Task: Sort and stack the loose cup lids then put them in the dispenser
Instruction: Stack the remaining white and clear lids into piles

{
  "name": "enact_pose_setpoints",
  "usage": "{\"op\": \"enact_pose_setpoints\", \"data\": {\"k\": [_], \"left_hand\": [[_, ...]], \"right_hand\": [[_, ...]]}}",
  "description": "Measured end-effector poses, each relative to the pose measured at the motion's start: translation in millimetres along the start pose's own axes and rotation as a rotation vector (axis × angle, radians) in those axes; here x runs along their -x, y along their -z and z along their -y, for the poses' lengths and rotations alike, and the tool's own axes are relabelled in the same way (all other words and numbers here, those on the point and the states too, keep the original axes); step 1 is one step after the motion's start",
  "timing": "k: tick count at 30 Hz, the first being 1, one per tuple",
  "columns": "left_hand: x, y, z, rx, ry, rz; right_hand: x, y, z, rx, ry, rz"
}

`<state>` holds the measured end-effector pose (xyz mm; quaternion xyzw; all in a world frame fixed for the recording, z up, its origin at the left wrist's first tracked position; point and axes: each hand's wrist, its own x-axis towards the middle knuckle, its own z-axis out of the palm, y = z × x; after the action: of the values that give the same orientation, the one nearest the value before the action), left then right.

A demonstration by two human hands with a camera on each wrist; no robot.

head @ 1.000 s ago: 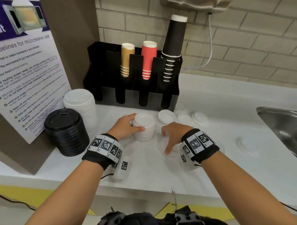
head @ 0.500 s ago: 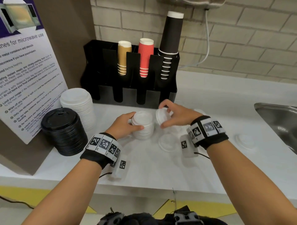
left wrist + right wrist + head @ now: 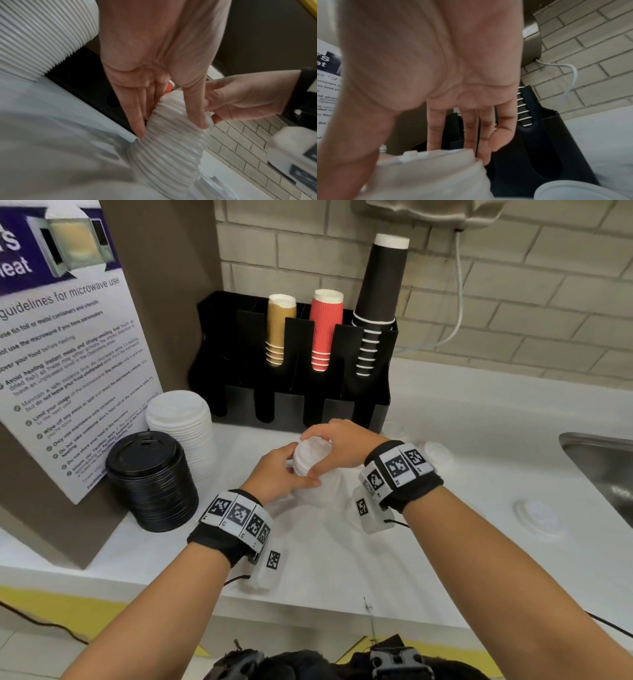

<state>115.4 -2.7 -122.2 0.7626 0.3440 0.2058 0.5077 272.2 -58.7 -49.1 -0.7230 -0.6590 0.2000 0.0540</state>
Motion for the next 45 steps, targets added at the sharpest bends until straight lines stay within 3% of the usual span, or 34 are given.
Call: {"op": "enact_pose_setpoints", "data": {"k": [3,11,19,21,23,26,32,41,45], "left_hand": [[-1,1,0,-0.005,0.047,0.004],[0,-1,2,0.061,-0.029,0.024],[-2,-1,-3,-0.009,-0.027,0.003],[-3,0,-3,-0.016,-0.021,0.008],[-4,0,-4,-0.018,0.004,0.0],[-5,0,-7,-0.032,0.071,-0.016],[-8,-3,-9,-0.014,0.029,-0.042],[-14,-3,-8,-0.068,-0.013,-0.071],[-17,-1,-8,-0.073,-0.031,-0.066]], "right_hand": [[2,0,1,0.021,0.004,-0.003],[3,-7,3,0.073,0.011,0.026],[22,-6,-18,-0.231,-0.09,-0.082],[33,-1,-25,0.008,-0.149,0.026],[43,-4,-29,0.227,-0.216,0.256],[51,-21,-35,0.283,-0.241,0.393],[50,-30,-43,0.199,-0.202,0.322],[46,12,-61,-0.372,-0.126,-0.082],[40,14,-57,-0.512,-0.102,-0.199]]}}
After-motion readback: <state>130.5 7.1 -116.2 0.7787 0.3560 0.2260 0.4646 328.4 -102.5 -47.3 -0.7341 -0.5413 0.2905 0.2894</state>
